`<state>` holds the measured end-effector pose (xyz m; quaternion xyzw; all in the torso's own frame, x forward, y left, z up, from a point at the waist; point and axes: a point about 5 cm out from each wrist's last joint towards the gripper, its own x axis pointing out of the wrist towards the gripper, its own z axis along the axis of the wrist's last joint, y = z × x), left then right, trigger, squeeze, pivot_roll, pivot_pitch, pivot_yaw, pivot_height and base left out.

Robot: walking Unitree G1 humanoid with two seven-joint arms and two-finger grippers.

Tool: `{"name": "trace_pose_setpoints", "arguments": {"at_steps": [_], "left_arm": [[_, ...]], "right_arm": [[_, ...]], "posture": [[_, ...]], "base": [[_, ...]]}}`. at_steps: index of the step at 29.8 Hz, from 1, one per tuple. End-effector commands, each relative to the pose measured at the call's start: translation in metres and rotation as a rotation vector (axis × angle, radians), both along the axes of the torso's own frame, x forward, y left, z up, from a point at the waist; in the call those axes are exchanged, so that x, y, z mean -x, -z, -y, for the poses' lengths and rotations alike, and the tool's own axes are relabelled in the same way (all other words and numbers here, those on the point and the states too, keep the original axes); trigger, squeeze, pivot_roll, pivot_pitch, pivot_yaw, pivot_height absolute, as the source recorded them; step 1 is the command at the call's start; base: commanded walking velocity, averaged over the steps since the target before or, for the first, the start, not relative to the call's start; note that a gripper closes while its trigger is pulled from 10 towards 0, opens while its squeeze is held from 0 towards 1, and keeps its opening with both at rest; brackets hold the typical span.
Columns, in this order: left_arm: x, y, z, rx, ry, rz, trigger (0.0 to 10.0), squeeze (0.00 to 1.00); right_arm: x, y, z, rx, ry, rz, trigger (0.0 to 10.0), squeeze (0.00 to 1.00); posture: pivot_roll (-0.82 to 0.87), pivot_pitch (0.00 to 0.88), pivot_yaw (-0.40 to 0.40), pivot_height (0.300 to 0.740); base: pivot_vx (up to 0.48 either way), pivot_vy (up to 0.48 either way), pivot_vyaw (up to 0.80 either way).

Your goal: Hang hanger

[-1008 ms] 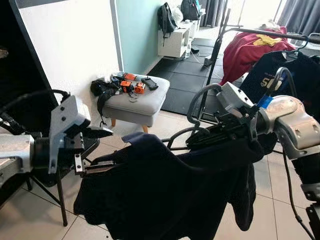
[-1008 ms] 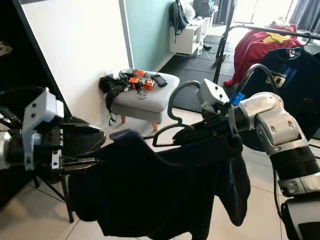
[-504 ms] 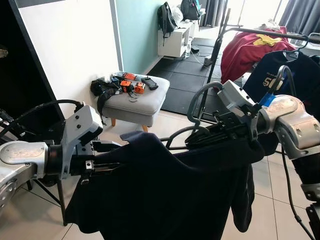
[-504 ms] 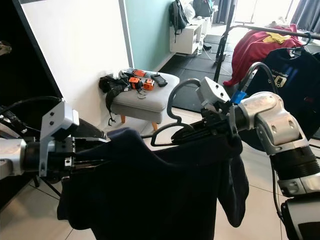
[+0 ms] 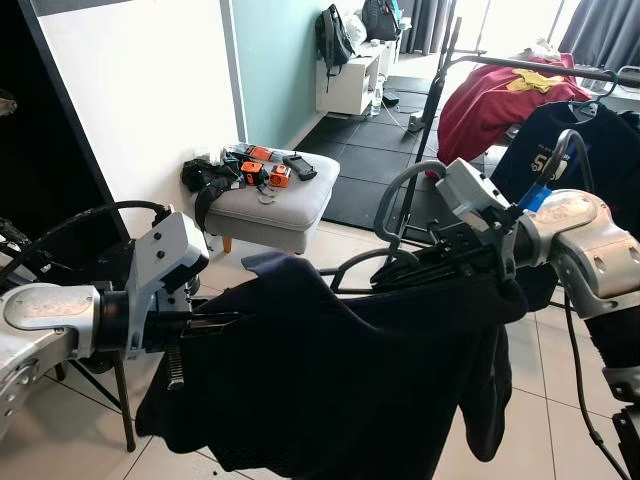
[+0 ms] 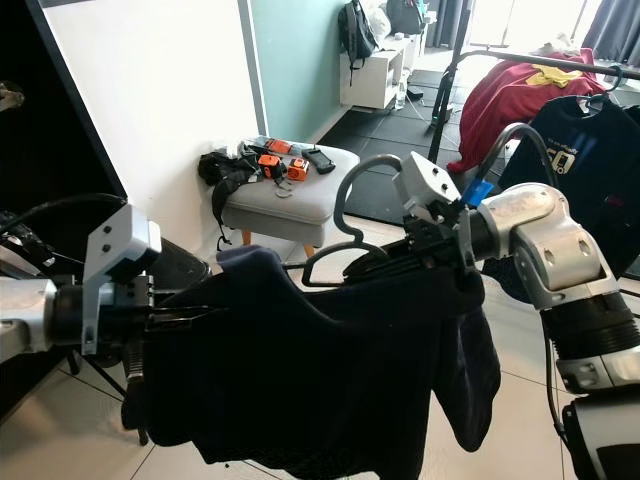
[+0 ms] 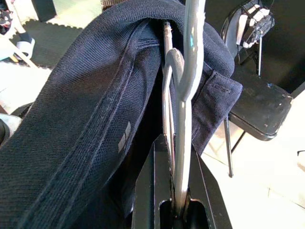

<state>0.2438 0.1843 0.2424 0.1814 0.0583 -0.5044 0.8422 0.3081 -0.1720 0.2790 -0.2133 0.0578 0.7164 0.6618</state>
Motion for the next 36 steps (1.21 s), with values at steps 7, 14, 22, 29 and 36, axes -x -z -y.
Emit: {"name": "trace_pose_setpoints", "arguments": {"at_steps": [7, 14, 22, 29, 36], "left_arm": [[-0.005, 0.003, -0.001, -0.002, -0.027, 0.017, 0.0, 0.0], [-0.006, 0.008, -0.01, -0.056, -0.048, 0.012, 0.0, 0.0], [-0.007, 0.012, -0.027, -0.113, -0.121, 0.008, 0.0, 0.0], [-0.008, 0.011, -0.034, -0.126, -0.145, 0.015, 0.0, 0.0], [-0.015, 0.005, -0.041, -0.135, -0.187, 0.057, 0.0, 0.0]], "right_arm": [[-0.002, -0.011, -0.007, -0.076, -0.01, 0.016, 10.0, 1.0], [-0.011, -0.045, 0.028, -0.15, 0.126, 0.115, 10.0, 1.0], [-0.009, -0.069, 0.082, -0.123, 0.385, 0.244, 10.0, 1.0], [-0.008, -0.06, 0.097, -0.015, 0.48, 0.28, 10.0, 1.0], [-0.023, -0.081, 0.107, -0.148, 0.711, 0.466, 10.0, 1.0]], "posture": [[-0.07, 0.0, -0.03, 0.74], [-0.07, 0.0, -0.03, 0.74], [-0.07, 0.0, -0.021, 0.74], [-0.08, 0.0, -0.009, 0.74], [-0.08, 0.0, -0.003, 0.74]], "base": [[0.0, 0.0, 0.0], [0.0, 0.0, 0.0], [0.0, 0.0, 0.0], [0.0, 0.0, 0.0], [0.0, 0.0, 0.0]]}}
